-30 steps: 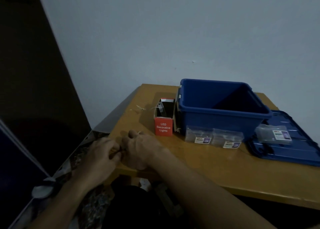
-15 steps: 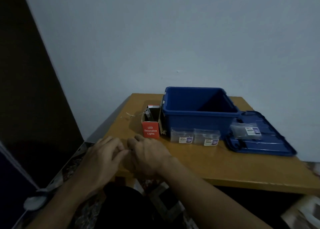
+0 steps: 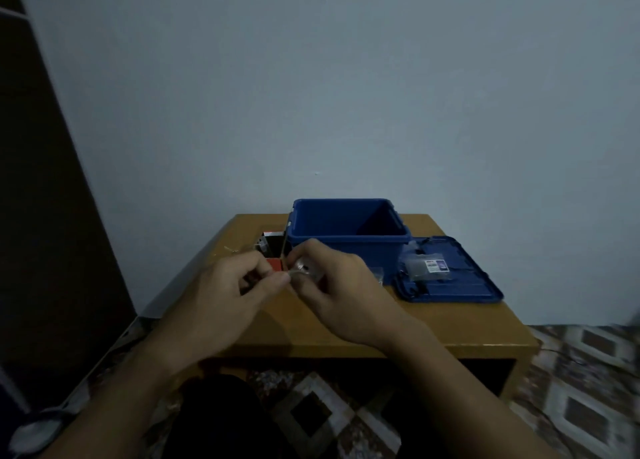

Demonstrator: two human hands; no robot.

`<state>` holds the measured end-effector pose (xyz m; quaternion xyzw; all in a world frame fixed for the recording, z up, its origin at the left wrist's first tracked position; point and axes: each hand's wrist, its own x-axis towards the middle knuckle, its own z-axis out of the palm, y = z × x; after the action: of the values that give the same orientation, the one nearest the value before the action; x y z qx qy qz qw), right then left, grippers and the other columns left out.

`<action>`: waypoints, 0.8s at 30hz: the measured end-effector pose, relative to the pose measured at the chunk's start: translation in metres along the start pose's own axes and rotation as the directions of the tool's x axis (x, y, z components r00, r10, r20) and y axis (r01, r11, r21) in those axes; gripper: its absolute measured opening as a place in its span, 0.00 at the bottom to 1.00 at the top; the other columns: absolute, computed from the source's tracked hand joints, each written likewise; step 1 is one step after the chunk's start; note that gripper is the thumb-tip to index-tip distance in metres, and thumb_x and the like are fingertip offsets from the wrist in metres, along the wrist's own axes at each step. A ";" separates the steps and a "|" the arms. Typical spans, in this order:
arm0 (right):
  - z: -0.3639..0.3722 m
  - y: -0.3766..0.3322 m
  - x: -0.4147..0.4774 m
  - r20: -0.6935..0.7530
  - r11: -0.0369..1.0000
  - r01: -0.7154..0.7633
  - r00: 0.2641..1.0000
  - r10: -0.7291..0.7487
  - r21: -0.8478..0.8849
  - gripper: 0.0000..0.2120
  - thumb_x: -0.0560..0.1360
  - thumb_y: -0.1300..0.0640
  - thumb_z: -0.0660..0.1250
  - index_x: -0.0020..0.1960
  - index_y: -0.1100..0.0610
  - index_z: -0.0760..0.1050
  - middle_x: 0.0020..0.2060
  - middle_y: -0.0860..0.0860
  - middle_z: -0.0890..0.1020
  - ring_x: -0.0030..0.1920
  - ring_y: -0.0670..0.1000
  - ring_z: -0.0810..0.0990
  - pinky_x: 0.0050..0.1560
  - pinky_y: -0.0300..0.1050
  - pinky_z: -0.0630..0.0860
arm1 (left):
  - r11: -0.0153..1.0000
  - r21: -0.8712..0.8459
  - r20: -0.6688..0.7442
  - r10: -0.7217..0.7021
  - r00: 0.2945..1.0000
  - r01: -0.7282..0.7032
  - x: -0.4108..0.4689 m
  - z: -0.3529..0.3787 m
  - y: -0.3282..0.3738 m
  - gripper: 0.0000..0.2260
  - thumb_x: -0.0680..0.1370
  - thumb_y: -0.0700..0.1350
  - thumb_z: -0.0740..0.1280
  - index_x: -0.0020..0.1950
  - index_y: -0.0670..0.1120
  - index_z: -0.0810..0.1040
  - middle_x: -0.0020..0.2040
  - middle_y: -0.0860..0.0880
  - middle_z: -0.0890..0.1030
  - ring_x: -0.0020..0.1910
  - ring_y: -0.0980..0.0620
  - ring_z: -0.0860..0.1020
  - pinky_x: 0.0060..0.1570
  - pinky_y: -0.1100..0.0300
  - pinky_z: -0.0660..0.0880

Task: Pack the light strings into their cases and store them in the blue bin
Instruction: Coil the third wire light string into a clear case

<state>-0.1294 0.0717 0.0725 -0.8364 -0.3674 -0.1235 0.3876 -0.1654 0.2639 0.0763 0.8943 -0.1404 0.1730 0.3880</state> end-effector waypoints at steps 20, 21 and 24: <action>-0.099 -0.011 -0.116 -0.189 0.768 -0.040 0.960 0.207 0.639 0.13 0.76 0.59 0.67 0.60 0.61 0.76 0.48 0.58 0.84 0.42 0.56 0.84 0.42 0.46 0.82 | 0.903 -0.415 0.055 0.144 0.988 -0.108 0.009 0.037 0.110 0.13 0.76 0.50 0.66 0.44 0.40 0.79 0.27 0.56 0.72 0.24 0.60 0.69 0.26 0.71 0.65; -0.100 -0.009 -0.118 -0.188 0.757 -0.046 0.957 0.220 0.652 0.13 0.76 0.59 0.68 0.60 0.61 0.76 0.49 0.58 0.85 0.43 0.57 0.85 0.44 0.46 0.82 | 0.898 -0.429 0.065 0.133 0.989 -0.092 0.010 0.040 0.113 0.13 0.76 0.50 0.66 0.44 0.40 0.79 0.27 0.56 0.73 0.24 0.60 0.69 0.26 0.70 0.66; -0.101 -0.003 -0.122 -0.174 0.712 -0.075 0.947 0.270 0.698 0.13 0.75 0.60 0.68 0.60 0.60 0.77 0.52 0.57 0.85 0.46 0.60 0.86 0.46 0.47 0.83 | 0.889 -0.456 0.094 0.088 0.992 -0.036 0.013 0.048 0.119 0.11 0.77 0.49 0.67 0.44 0.41 0.79 0.29 0.53 0.75 0.25 0.59 0.70 0.27 0.66 0.68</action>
<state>-0.2093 -0.0653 0.0822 -0.6414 -0.2514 -0.0527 0.7229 -0.1901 0.1480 0.1280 0.7826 -0.2269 0.0975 0.5714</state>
